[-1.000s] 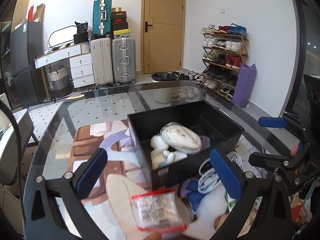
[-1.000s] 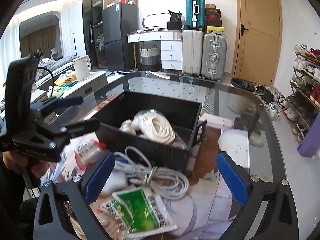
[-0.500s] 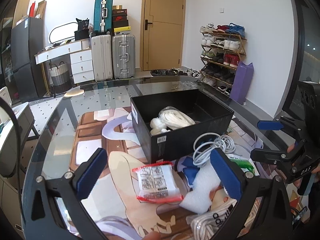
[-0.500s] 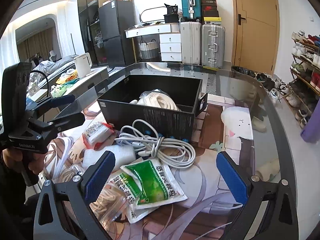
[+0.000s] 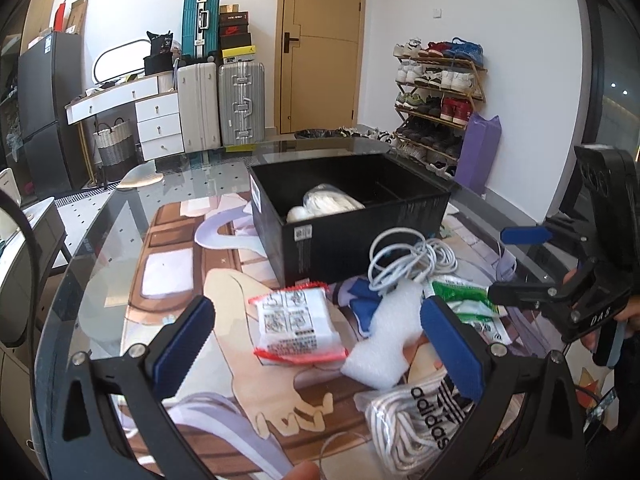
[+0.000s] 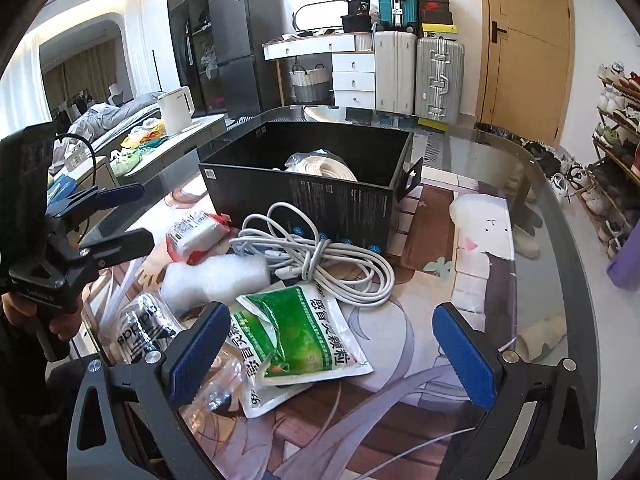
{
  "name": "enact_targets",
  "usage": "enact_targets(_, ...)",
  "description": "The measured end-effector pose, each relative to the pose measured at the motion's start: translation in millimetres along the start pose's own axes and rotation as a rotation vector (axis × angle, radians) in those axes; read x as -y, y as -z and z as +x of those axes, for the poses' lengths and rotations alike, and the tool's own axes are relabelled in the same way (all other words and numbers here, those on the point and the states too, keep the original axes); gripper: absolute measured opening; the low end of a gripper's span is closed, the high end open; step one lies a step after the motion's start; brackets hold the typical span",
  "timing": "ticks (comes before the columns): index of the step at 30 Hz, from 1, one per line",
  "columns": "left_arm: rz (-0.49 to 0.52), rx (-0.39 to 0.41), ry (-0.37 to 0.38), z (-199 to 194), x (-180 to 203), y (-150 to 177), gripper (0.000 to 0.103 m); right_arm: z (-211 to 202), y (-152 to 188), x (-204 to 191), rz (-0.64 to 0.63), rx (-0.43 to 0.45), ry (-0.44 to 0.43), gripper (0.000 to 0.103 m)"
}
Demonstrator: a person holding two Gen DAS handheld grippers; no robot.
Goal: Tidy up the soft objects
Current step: 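Withdraw both tools from the box back over the table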
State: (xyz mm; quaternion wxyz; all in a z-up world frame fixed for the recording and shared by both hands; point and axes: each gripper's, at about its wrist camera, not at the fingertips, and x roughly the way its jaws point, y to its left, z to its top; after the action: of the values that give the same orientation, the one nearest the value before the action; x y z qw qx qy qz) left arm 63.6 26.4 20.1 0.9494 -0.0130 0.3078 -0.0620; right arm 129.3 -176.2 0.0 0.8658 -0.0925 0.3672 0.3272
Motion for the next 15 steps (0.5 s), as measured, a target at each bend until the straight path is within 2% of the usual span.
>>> enact_targets(9, 0.028, -0.025, 0.045, -2.4, 11.4, 11.8, 0.103, 7.6, 5.6, 2.4, 0.021, -0.035, 0.014, 0.103)
enact_targets(15, 0.068, -0.068, 0.103, -1.6, 23.3, 22.8, 0.103, 10.7, 6.5, 1.9, 0.026, -0.047, 0.023, 0.103)
